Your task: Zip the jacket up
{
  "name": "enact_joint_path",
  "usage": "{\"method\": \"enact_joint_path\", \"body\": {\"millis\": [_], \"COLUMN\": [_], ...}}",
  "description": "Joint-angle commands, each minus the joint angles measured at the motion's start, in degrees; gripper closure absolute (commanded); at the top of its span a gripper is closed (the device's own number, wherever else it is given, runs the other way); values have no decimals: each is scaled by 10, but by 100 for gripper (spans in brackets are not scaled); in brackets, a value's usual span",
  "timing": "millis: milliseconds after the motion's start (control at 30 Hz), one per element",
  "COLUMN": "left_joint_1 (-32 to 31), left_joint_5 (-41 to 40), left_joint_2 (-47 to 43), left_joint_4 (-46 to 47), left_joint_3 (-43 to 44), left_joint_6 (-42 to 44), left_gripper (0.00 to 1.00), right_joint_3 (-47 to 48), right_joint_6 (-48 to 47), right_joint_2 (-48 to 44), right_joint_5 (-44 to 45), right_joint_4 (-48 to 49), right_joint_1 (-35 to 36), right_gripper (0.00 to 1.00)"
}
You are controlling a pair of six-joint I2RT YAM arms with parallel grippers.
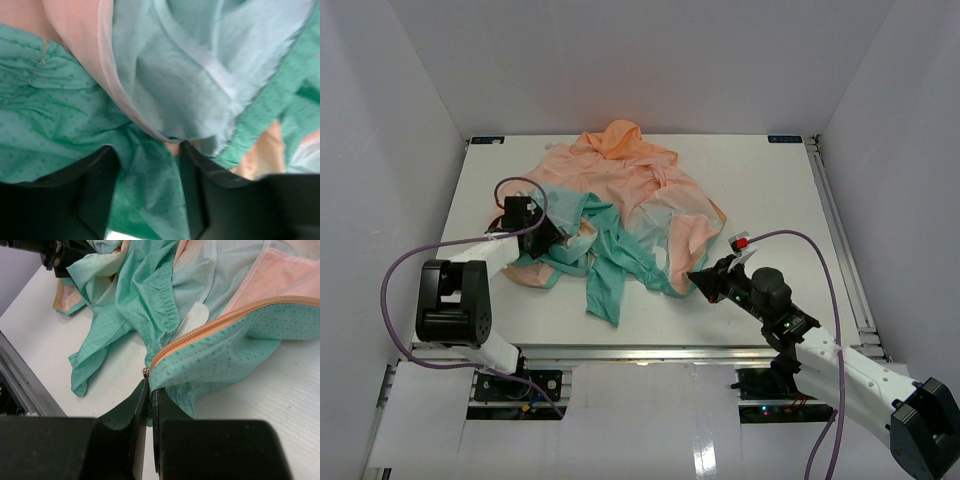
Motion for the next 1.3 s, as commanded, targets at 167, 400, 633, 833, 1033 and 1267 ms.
{"method": "enact_joint_path", "body": {"millis": [167, 400, 633, 833, 1033, 1267], "left_joint_1": [78, 198, 255, 255, 253, 248], "left_joint_5": [-17, -16, 16, -12, -24, -31], "left_joint_2": [-71, -133, -102, -96, -196, -286], "left_joint_4": [-68, -66, -29, -61, -80, -106], "left_joint_3": [58, 37, 37, -6, -100, -185], "left_joint_6": [-2, 24, 49, 23, -31, -62], "left_gripper": [35, 36, 37, 39, 44, 51], "right_joint_3": [23, 18, 7, 8, 6, 12], "right_joint_6": [-13, -16, -17, -20, -14, -5], "right_joint_2": [-32, -8, -11, -14, -15, -13], "right_joint_5": [13, -27, -48, -58, -69, -78], "right_joint_4": [-19, 18, 42, 42, 48, 40], "right_joint_1": [-2, -2, -2, -2, -2, -2], "right_gripper": [92, 92, 92, 92, 92, 92]}}
